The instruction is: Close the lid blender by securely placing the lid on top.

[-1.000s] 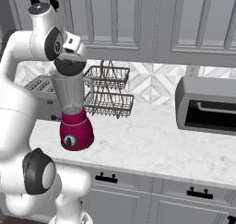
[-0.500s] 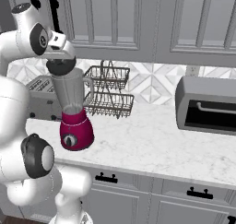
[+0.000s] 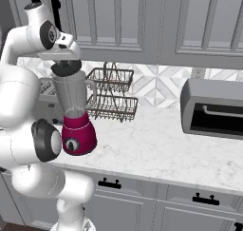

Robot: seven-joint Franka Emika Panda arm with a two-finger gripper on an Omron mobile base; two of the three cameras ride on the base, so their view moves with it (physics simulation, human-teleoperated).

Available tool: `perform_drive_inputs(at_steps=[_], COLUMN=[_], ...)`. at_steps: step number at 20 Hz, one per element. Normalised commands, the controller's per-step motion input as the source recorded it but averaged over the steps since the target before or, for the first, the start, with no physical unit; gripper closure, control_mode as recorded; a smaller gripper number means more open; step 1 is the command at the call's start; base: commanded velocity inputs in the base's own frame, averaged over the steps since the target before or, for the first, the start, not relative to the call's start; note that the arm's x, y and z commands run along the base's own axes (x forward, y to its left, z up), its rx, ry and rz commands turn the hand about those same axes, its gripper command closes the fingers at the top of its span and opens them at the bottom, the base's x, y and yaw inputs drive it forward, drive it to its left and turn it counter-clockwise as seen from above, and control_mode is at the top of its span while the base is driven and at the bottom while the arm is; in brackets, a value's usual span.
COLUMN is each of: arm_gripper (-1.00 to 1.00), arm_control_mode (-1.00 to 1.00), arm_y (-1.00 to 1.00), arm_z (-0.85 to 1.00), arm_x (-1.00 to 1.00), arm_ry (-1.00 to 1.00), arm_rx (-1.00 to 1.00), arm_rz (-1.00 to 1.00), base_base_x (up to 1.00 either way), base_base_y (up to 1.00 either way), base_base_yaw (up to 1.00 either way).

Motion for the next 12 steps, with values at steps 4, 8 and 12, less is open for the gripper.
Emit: perform_drive_inputs(at_steps=[4, 8, 12], arm_gripper=[1.00, 1.00, 1.00], arm_control_mode=[-1.00, -1.00, -1.00], arm_y=[0.00, -0.07, -0.36], arm_z=[-0.07, -0.32, -0.16], arm_x=[0.01, -0.02, -0.13], arm_ry=[0.07, 0.00, 0.00], arm_rx=[0.03, 0.00, 0.01], arm_rz=[0.00, 0.00, 0.00], base_base_x=[0.00, 0.00, 0.00], base_base_y=[0.00, 0.00, 0.00], base_base_yaw=[0.00, 0.00, 0.00])
